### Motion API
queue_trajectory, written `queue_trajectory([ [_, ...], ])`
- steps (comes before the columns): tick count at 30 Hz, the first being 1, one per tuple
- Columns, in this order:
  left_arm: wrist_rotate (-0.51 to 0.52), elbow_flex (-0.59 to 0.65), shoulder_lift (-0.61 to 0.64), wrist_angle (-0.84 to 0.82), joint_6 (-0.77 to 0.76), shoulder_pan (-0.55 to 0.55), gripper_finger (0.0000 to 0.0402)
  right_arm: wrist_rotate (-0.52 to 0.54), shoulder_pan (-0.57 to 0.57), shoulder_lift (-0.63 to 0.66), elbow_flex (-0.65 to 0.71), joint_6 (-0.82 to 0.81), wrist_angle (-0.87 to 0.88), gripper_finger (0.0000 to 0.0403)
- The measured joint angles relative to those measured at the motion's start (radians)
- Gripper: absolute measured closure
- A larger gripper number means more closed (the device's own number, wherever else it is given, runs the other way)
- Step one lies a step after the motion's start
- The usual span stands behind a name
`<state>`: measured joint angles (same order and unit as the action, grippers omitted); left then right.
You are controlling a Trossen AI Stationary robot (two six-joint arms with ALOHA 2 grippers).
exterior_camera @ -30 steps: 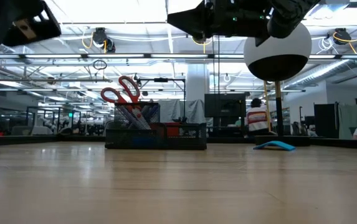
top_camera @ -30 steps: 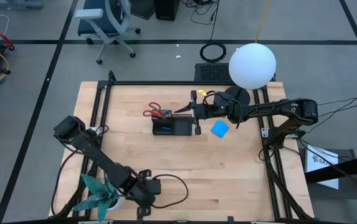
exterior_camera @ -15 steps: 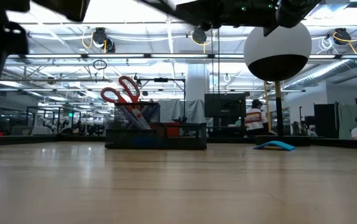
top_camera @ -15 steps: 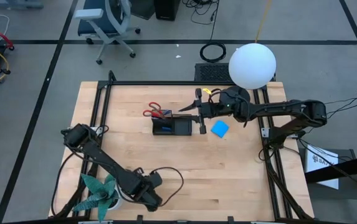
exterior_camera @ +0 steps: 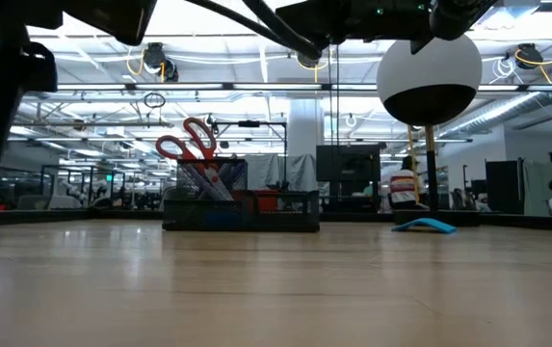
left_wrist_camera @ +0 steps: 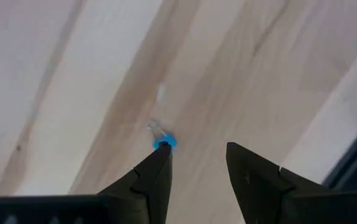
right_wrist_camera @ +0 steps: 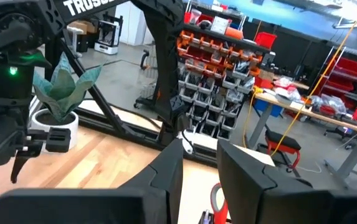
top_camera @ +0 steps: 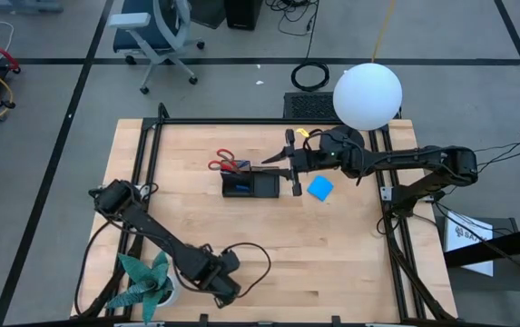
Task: Pick and place office supplies into organizer
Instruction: Put the blue binder clip into the desk organizer
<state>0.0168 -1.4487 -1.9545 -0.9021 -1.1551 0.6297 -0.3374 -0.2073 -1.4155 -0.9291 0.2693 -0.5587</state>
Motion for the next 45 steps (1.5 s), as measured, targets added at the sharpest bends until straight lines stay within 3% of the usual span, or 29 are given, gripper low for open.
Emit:
queue_trajectory([
  [10,-0.035,0.000,0.000,0.089,-0.105,-0.026,0.0243,0.000,0.000,0.000,0.000,0.006,0.000,0.0314],
  [18,0.033,0.000,0.000,0.089,-0.108,-0.037,0.0243,0.000,0.000,0.000,0.000,0.006,-0.030,0.0314],
  [30,0.028,0.001,0.000,-0.046,-0.200,-0.021,0.0243,-0.001,0.000,0.000,0.000,-0.003,-0.030,0.0314],
  [45,-0.062,0.075,0.000,-0.013,-0.270,0.014,0.0243,-0.001,0.000,0.000,0.000,-0.004,-0.031,0.0314],
])
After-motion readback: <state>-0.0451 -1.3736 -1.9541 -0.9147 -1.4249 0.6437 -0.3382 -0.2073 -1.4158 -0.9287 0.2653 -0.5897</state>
